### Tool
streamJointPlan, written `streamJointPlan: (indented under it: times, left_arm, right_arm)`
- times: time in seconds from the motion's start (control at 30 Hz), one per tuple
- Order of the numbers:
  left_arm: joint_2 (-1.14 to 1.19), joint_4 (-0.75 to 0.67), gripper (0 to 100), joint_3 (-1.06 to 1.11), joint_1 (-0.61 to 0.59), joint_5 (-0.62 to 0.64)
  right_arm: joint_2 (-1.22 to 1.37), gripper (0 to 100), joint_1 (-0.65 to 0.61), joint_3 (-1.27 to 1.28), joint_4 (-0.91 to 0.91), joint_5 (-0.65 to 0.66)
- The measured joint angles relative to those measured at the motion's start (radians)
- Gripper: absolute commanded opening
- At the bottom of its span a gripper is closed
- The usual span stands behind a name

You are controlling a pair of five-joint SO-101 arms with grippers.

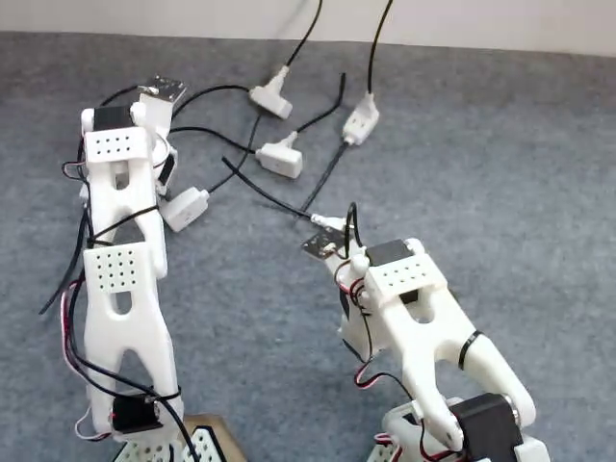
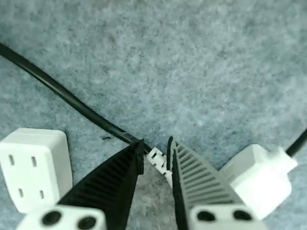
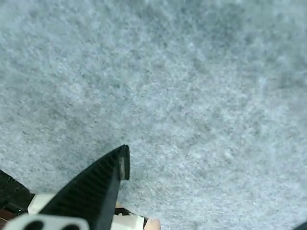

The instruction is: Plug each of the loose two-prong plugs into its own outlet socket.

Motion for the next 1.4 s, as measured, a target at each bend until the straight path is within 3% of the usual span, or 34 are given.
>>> streamJointPlan:
  times: [0.13, 0.33, 0.43, 0.53, 0.63, 0.8, 1.13, 1.4]
  left_arm:
    - [-0.023, 0.000, 14, 0.014, -0.035, 0.100]
    - [-0.029, 0.003, 35, 0.015, -0.055, 0.434]
    - [-0.028, 0.005, 36, 0.017, -0.057, 0.589]
    - [-0.028, 0.003, 36, 0.017, -0.031, 0.655]
    - [-0.028, -0.015, 29, 0.021, -0.017, 0.669]
    - [-0.028, -0.083, 1, 0.021, -0.009, 0.626]
    - [-0.003, -0.106, 1, 0.017, 0.037, 0.390]
    - [0.018, -0.322, 1, -0.086, 0.031, 0.262]
  right_arm:
    - [0.000, 54.6, 0.064, 0.000, 0.000, 0.000]
    - [0.000, 54.6, 0.091, 0.000, 0.000, 0.000]
    - [0.000, 54.6, 0.092, 0.000, 0.000, 0.000]
    - [0.000, 54.6, 0.089, 0.000, 0.000, 0.000]
    - [0.000, 54.6, 0.089, 0.000, 0.000, 0.000]
    - [0.000, 54.6, 0.091, 0.000, 0.000, 0.000]
    - [0.000, 54.6, 0.091, 0.000, 0.000, 0.000]
    - [0.000, 54.6, 0.091, 0.000, 0.000, 0.000]
